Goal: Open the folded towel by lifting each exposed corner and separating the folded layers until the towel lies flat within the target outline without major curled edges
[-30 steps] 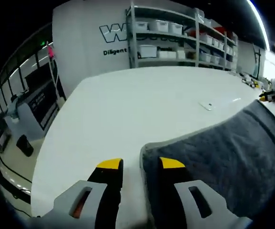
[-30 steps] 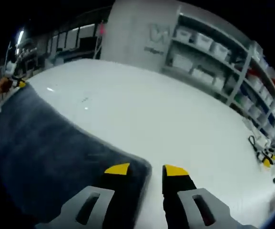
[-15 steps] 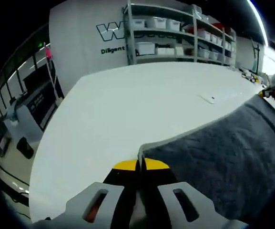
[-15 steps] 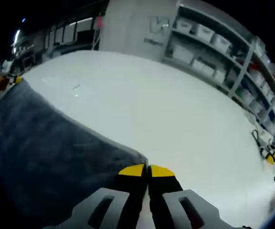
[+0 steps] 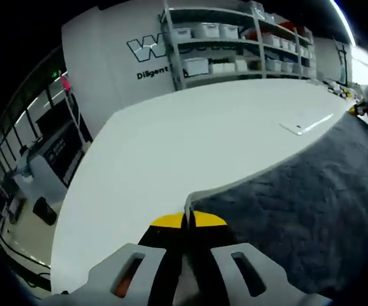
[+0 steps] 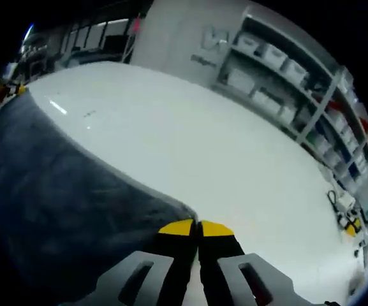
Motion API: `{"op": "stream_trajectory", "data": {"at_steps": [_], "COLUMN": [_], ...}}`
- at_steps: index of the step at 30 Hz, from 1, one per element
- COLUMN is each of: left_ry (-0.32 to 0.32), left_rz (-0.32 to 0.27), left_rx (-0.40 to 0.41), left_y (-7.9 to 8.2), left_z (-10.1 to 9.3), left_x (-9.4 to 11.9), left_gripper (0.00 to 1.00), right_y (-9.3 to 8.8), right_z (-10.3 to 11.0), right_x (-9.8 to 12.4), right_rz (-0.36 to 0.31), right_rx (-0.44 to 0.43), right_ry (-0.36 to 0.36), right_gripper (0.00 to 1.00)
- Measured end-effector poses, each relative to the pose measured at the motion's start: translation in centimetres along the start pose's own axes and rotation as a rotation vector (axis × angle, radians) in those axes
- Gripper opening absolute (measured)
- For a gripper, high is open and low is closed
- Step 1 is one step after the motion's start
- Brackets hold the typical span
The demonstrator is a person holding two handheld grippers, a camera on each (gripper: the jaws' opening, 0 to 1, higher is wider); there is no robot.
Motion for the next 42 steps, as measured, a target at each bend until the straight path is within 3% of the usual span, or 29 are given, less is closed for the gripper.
{"op": "stream_trajectory", "data": {"at_steps": [5,16,18,21,23,26,28,30,32,37,38,39,41,42], "left_ry": [-0.003,0.016,0.062,0.085,0.106,0.147,0.176,0.205,0.228,0.178,0.164,0.148,0.115,0.094], "left_rz": [-0.001,0.004,-0.005,0.001,0.007,0.015,0.017,-0.012,-0.001,-0.035,-0.058,-0.105,-0.151,-0.175], "left_rx": [0.006,-0.085,-0.146,-0.064,-0.054,-0.052,-0.043,-0.034,-0.003,0.026,0.049,0.090,0.143,0.169], "left_y": [0.0,0.3,0.3,0.2,0.3,0.1,0.1,0.1,-0.4,-0.2,0.0,0.6,1.2,1.9], "left_z": [0.0,-1.3,-1.3,-0.9,0.1,0.4,1.4,2.4,3.2,3.2,3.0,2.9,2.7,4.4], "left_x": [0.0,0.2,0.5,0.7,0.5,1.3,1.5,1.9,2.4,3.2,3.3,3.8,4.7,3.6], "left_gripper": [0.02,0.03,0.12,0.24,0.36,0.54,0.67,0.76,0.73,0.73,0.74,0.76,0.79,0.81], "right_y": [0.1,0.5,0.2,0.1,0.5,0.7,0.5,0.6,0.5,0.5,0.8,1.3,1.5,1.4], "right_z": [0.0,0.0,0.7,1.0,0.6,-0.4,-1.4,-4.0,-3.5,-3.6,-3.3,-2.7,-2.1,-1.7], "right_x": [-0.4,-1.2,-0.9,-0.9,-0.8,-0.2,0.3,0.5,1.1,2.7,3.0,3.5,4.6,5.1], "right_rz": [-0.010,-0.038,-0.048,-0.068,-0.130,-0.152,-0.129,-0.103,-0.086,-0.101,-0.133,-0.208,-0.255,-0.257], "right_rx": [-0.021,-0.007,0.002,0.024,0.048,0.000,-0.076,-0.083,-0.064,-0.123,-0.150,-0.200,-0.274,-0.312], "right_ry": [0.009,-0.007,-0.019,-0.038,-0.065,-0.087,-0.117,-0.156,-0.208,-0.187,-0.165,-0.106,-0.043,-0.024], "right_gripper": [0.00,0.00,0.00,0.00,0.11,0.46,0.69,0.81,0.81,0.84,0.88,0.96,0.99,0.99]}}
Point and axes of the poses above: the point that each gripper's makers call its tool centre point, and the gripper's own axes: x roughly backward along the fingers, z roughly to its left, y roughly out of its top, the point moved 9 cm from there along x, roughly backward along the fingers, and after that the axes turned 12 degrees about -x, right-handed, at the moved point
